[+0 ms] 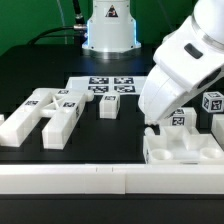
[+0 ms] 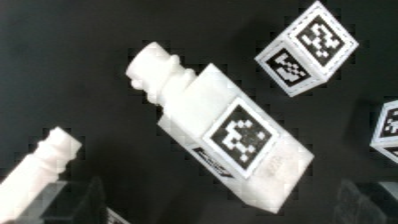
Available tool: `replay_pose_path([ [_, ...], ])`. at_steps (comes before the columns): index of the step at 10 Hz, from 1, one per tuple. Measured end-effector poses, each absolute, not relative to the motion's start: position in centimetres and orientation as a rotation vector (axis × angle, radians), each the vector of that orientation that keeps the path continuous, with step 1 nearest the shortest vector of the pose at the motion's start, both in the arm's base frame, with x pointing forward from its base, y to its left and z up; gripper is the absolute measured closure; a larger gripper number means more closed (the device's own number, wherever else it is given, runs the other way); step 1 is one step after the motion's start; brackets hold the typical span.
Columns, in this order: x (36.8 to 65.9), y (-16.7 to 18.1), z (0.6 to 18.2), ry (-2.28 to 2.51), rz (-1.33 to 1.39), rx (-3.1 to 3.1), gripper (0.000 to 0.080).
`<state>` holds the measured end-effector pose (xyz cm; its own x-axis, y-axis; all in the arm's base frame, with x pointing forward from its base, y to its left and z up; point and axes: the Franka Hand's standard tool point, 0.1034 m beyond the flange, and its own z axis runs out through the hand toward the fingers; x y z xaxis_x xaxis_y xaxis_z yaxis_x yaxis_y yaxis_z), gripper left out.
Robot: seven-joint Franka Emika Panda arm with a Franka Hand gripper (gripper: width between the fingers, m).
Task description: Assemble chair
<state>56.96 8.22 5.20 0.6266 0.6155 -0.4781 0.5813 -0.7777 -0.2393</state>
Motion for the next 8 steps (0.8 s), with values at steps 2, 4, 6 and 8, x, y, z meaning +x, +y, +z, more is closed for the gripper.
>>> replay_pose_path([
  [2, 57.3, 8.6, 5.1, -1.220, 0.780, -2.730, 0.0151],
  [4, 56.3, 9.9, 4.9, -1.605, 0.770, -2.514, 0.0151],
  [6, 55.9, 10.6, 4.4, -1.633, 0.794, -2.485, 0.0151],
  [8, 55.9, 10.4, 4.3, -1.628, 0.795, -2.486, 0.0151],
])
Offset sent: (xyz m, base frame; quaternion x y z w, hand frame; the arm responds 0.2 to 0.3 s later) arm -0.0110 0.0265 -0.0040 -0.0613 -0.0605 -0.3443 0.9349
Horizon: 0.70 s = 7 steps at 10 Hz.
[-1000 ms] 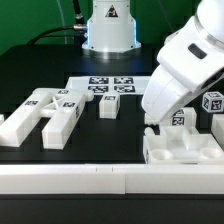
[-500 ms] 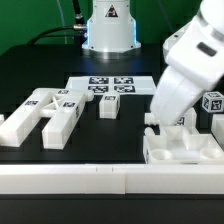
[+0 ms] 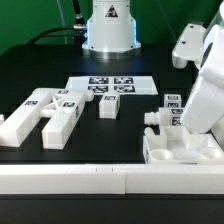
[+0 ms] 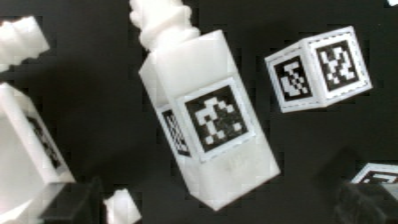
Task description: Assemble chair
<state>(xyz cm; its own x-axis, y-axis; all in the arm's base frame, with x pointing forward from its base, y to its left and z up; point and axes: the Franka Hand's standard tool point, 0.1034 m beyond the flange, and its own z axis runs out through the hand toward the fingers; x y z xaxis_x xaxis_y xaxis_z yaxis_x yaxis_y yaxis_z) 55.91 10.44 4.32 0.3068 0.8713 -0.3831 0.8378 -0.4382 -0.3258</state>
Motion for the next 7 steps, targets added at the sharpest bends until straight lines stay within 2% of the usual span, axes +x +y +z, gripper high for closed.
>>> replay_pose_path([
  [4, 55.49, 11.13, 4.06, -1.987, 0.681, -2.225, 0.0151],
  [7, 55.45, 10.95, 3.96, -1.974, 0.687, -2.235, 0.0151],
])
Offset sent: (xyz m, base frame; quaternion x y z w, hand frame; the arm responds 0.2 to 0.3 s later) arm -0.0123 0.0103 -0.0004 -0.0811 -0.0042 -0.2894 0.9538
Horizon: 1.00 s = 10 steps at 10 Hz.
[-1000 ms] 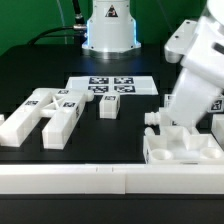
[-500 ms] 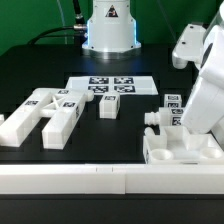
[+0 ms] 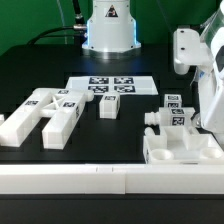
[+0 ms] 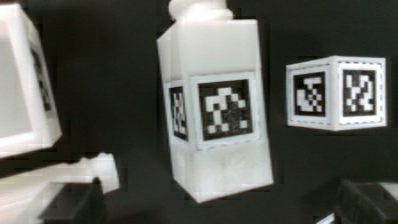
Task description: Assemble chair
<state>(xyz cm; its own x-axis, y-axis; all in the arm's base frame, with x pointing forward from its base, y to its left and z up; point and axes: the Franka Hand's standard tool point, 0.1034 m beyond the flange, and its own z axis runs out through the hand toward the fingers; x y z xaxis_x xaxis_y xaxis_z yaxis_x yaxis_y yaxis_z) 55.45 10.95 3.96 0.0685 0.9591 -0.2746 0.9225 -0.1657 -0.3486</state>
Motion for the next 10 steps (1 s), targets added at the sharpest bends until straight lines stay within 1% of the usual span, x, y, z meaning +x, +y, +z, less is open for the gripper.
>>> replay_pose_path([
  [4, 54.8, 11.1, 3.7, -1.998, 0.740, -2.218, 0.0151],
  [7, 53.1, 12.2, 3.2, -2.130, 1.000, -2.125, 0.0151],
  [10, 53.0, 13.0, 3.5, -2.211, 1.163, -2.110, 0.0151],
])
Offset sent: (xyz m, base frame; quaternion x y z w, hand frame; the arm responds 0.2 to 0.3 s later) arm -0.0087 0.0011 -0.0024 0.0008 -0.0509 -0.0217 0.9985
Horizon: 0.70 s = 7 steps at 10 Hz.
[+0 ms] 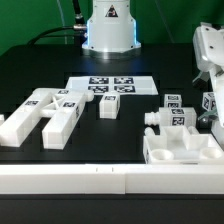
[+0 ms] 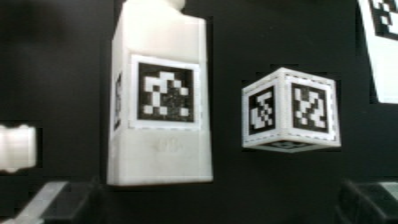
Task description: Assemble chair
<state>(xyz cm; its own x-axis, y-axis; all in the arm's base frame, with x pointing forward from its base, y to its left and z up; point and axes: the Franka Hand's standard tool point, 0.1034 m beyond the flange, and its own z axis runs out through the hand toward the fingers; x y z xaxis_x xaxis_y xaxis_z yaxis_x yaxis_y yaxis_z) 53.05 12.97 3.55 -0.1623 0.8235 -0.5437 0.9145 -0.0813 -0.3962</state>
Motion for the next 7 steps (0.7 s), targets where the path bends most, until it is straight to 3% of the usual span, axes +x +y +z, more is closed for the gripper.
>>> replay_pose_path([
  [7, 54.0, 10.5, 3.7, 2.095, -1.077, 1.936, 0.0151],
])
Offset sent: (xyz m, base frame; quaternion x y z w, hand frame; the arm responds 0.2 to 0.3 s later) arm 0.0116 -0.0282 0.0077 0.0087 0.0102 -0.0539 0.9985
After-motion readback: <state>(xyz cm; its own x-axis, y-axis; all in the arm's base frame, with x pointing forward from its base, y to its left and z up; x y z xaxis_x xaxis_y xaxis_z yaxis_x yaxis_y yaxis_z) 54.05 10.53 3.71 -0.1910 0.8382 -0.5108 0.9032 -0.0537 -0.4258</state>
